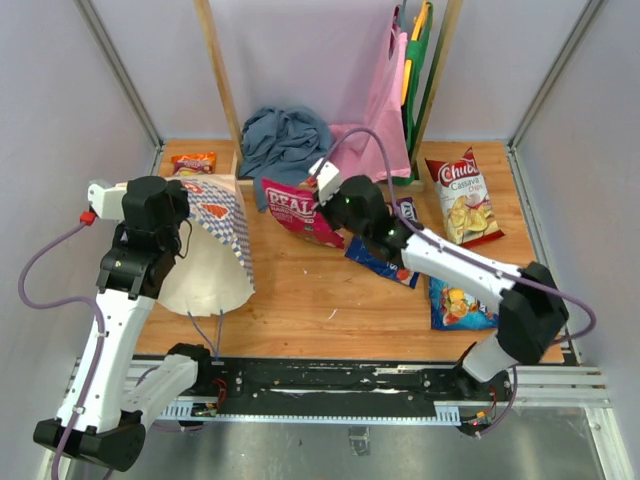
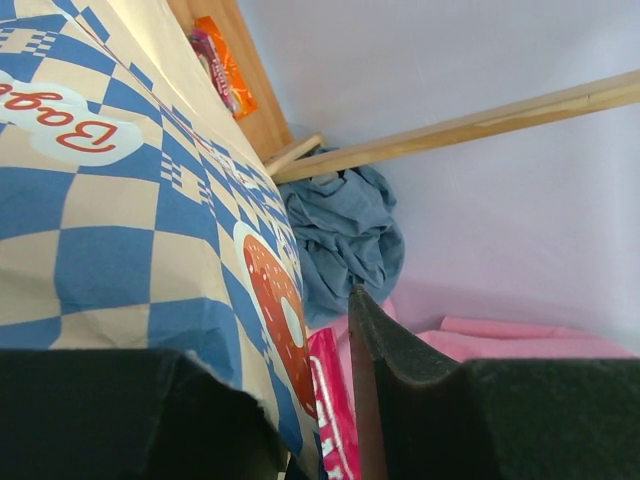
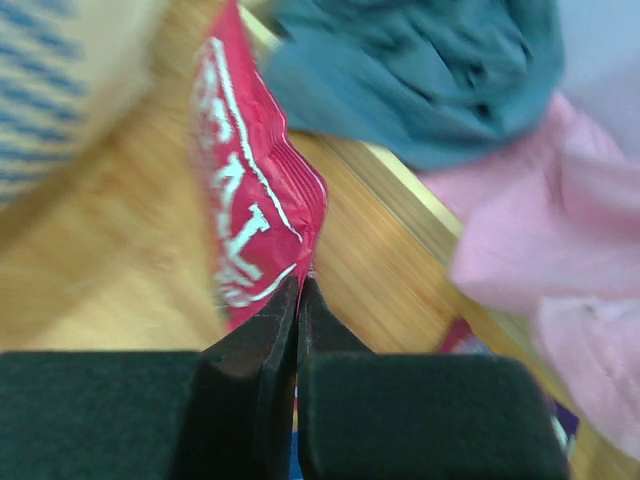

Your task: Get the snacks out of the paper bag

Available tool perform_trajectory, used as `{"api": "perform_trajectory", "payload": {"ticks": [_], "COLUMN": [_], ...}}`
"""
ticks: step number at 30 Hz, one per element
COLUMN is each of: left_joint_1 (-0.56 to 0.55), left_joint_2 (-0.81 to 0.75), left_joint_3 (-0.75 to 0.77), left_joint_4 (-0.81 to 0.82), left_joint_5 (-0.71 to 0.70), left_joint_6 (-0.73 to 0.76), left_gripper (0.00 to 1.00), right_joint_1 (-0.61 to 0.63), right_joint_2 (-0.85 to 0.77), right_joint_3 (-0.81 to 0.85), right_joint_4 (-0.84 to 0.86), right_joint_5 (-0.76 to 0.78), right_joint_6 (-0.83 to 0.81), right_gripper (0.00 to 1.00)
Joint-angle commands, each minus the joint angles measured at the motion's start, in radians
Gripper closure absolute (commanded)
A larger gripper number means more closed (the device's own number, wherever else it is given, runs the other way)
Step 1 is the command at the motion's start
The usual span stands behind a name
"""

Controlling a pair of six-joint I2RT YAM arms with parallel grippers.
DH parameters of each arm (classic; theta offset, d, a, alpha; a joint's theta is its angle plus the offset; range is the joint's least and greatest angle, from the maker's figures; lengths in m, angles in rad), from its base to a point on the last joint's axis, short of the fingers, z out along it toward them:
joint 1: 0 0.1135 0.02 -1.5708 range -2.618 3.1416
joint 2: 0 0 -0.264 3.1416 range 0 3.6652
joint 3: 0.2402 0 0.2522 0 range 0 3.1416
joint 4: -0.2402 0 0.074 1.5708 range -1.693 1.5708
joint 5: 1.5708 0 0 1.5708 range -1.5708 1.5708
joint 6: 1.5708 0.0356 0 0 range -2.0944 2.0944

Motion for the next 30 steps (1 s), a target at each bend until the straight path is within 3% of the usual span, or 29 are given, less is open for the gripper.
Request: {"api": "perform_trajectory", "payload": {"ticks": [1, 7, 14, 24, 30], "left_joint_1": [0.007, 0.007, 0.007, 0.007, 0.007], "left_joint_2": [-0.032, -0.05, -0.057, -0.077, -0.084], "left_joint_3": [0.024, 0.029, 0.051, 0.054, 0.07], "left_joint_4": [0.013, 0.001, -0.003, 0.004, 0.011], "left_joint_5": [-0.072, -0.083, -0.122, -0.191, -0.218], "left_joint_6": [0.028, 0.03, 0.046, 0.091, 0.121], "left_gripper": [0.69, 0.69, 0.68, 0.68, 0.68], "right_joint_1": [0.187, 0.242, 0.242, 0.242, 0.243], "right_joint_2": [-0.164, -0.198, -0.1, 0.017, 0.047], "right_joint_3": [-0.027, -0.012, 0.128, 0.326, 0.341], "right_joint_4": [0.028, 0.051, -0.033, -0.04, 0.004], "right_joint_5": [0.061, -0.034, -0.069, -0.149, -0.214], "right_joint_6": [-0.032, 0.054, -0.014, 0.039, 0.112], "right_gripper": [0.99, 0.99, 0.99, 0.99, 0.99]}}
